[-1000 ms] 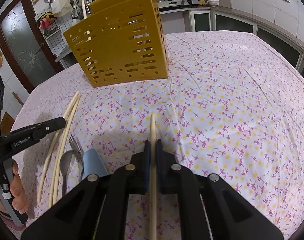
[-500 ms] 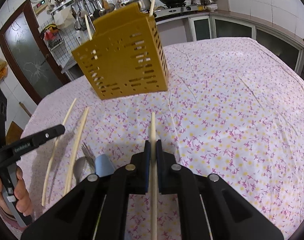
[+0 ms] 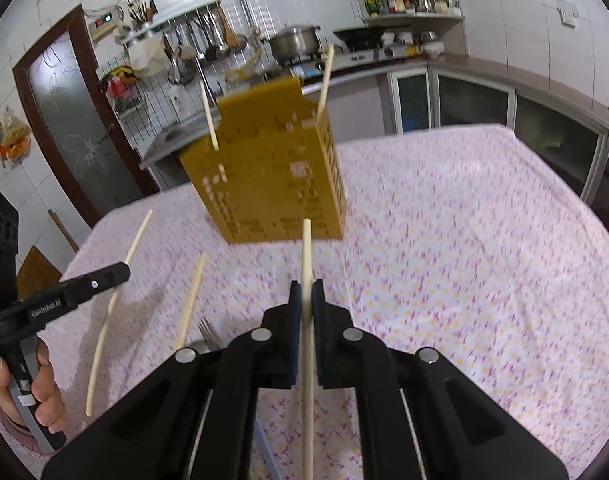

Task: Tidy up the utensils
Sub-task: 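Lift the chopstick with the left tool toward the yellow holder while the right tool carries its own chopstick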

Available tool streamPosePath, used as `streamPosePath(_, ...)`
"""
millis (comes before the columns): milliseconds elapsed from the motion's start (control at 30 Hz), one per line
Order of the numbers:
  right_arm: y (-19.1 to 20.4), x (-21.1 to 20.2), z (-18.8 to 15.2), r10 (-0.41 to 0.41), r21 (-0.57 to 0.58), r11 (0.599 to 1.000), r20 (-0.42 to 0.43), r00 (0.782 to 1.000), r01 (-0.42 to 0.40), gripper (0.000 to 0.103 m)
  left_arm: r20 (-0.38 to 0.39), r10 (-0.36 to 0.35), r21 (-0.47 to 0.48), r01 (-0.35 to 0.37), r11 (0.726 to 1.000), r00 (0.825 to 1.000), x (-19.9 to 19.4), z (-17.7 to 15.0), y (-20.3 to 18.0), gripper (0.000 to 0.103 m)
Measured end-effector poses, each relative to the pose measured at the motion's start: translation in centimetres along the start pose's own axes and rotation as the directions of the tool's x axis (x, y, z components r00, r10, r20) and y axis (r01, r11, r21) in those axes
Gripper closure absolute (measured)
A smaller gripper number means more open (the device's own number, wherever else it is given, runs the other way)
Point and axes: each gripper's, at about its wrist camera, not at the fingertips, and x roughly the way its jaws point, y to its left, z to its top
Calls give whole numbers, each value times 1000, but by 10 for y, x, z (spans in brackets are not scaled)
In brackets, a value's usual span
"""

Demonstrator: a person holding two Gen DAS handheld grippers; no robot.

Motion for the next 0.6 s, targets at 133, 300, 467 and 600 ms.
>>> streamPosePath(133,4,-12,14,9,-10,1000,46,999,-9,97,58,-26,40,24,999,998,-16,11,-16,98)
streamPosePath(300,8,-22,36,1,-28,1000,116,993,2,97,141,-25,85,13,996,990,-30,27,-34,98)
streamPosePath(467,13,-29,59,-1,-44,999,164,986,8,97,211,-24,128,-3,992,977,-38,49,-52,98)
streamPosePath(600,15,-35,83,13,-39,999,224,975,-4,97,267,-24,150,-16,989,963,-41,74,-61,98)
